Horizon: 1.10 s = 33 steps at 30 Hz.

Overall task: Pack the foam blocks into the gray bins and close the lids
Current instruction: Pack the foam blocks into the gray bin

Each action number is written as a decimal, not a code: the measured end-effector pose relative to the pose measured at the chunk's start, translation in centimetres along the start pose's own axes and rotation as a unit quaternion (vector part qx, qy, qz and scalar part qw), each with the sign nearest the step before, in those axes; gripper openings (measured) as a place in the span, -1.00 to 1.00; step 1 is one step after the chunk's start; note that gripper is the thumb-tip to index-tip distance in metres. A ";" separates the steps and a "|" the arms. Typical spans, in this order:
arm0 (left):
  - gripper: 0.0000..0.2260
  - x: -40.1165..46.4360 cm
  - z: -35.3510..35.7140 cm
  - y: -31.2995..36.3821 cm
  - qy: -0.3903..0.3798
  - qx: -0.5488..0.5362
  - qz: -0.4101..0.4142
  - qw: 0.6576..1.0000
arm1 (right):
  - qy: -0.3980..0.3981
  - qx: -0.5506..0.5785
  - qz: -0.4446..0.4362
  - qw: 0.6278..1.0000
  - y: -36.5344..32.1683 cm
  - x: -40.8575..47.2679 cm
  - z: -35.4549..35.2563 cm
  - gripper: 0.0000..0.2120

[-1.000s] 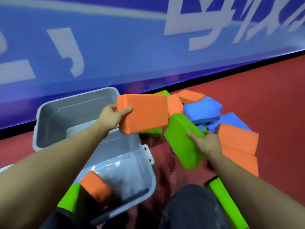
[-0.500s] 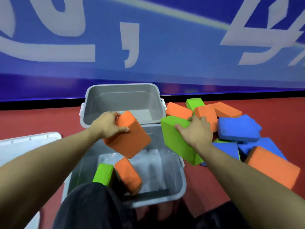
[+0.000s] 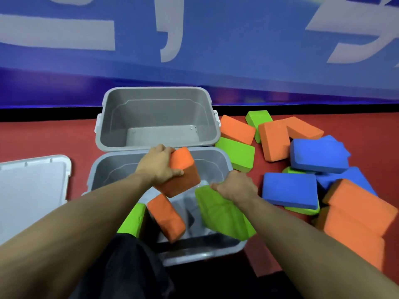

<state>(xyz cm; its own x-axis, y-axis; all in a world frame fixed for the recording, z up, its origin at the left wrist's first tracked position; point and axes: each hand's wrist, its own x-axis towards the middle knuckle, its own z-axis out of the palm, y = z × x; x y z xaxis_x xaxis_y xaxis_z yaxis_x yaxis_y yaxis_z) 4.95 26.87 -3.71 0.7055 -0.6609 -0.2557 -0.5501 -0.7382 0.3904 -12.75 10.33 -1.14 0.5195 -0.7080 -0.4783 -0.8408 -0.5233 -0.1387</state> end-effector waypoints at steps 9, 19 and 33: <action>-0.29 1.4 5.2 2.3 -0.117 -0.030 0.087 0.989 | -0.059 0.065 -0.015 0.996 1.3 2.2 3.2 -0.42; -0.41 1.3 6.2 4.0 -0.172 -0.013 0.071 0.982 | -0.105 0.098 -0.077 0.987 4.9 2.8 1.1 -0.36; -0.35 1.9 7.0 16.5 -0.142 -0.045 0.144 0.978 | -0.020 0.102 -0.096 0.990 15.7 3.4 -4.2 -0.33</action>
<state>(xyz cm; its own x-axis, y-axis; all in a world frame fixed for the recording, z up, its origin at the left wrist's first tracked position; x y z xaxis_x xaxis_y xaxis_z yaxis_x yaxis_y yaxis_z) -5.93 12.55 -3.99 0.3671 -0.8601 -0.3541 -0.6577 -0.5093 0.5550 -23.56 -2.25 -1.30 0.6700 -0.5829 -0.4596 -0.7422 -0.5372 -0.4007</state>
